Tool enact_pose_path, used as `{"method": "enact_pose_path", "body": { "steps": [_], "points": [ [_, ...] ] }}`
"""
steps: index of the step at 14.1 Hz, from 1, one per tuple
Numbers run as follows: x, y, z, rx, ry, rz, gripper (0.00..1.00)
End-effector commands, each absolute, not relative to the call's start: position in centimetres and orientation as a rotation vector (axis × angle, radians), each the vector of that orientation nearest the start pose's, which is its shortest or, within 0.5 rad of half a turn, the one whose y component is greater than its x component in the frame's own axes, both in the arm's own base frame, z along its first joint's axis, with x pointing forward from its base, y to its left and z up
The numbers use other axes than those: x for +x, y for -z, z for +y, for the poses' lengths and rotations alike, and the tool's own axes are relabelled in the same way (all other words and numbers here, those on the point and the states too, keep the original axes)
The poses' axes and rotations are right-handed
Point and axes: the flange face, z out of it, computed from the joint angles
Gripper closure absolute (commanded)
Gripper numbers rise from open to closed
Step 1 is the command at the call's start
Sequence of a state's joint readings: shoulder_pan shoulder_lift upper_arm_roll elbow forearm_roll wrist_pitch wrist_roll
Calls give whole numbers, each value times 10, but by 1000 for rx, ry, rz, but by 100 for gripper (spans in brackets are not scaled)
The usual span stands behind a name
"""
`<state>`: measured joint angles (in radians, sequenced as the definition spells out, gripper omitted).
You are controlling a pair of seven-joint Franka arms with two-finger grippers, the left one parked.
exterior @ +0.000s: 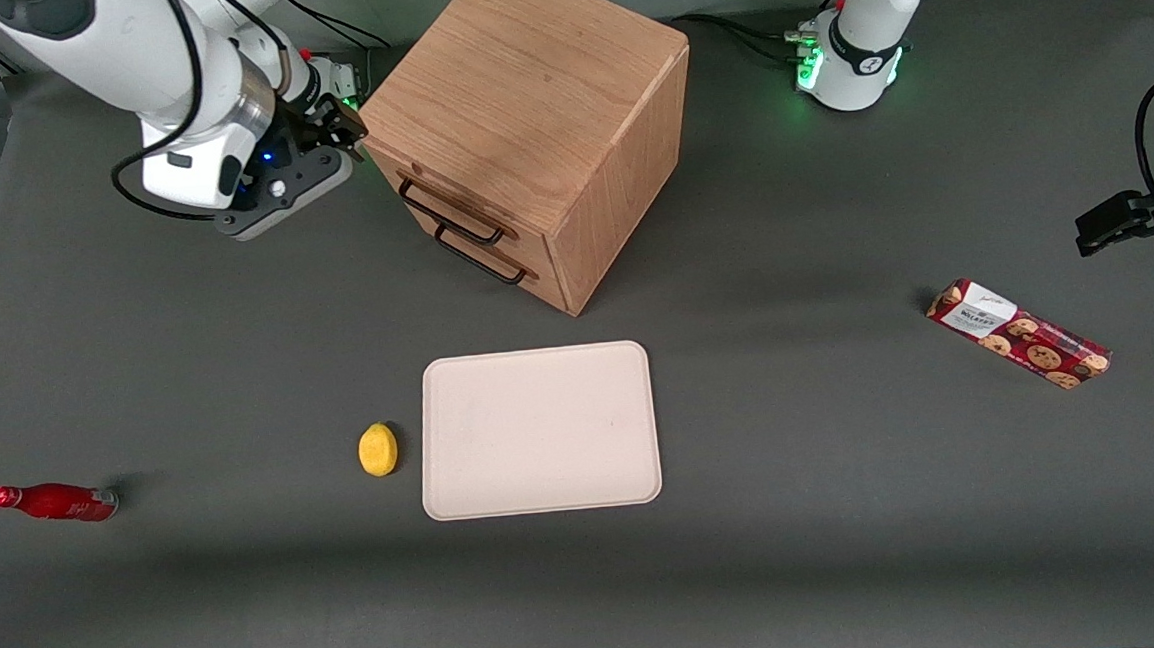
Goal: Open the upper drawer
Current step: 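Lower the open right gripper onto the upper drawer's black handle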
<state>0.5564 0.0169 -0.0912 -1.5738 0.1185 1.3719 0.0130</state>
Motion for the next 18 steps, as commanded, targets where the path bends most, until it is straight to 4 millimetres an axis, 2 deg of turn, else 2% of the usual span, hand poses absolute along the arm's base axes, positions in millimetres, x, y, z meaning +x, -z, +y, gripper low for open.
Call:
{"method": "enact_pose_path", "body": {
  "steps": [1, 3, 8, 13, 15, 18],
  "points": [
    [483, -586, 252, -2937, -415, -759, 0],
    [489, -573, 252, -2907, -444, -837, 0],
    [496, -535, 266, -2828, -523, -859, 0],
    [493, -501, 277, -2796, -559, -932, 0],
    [492, -482, 279, -2786, -610, -943, 0],
    [491, -459, 285, -2679, -648, -964, 0]
  ]
}}
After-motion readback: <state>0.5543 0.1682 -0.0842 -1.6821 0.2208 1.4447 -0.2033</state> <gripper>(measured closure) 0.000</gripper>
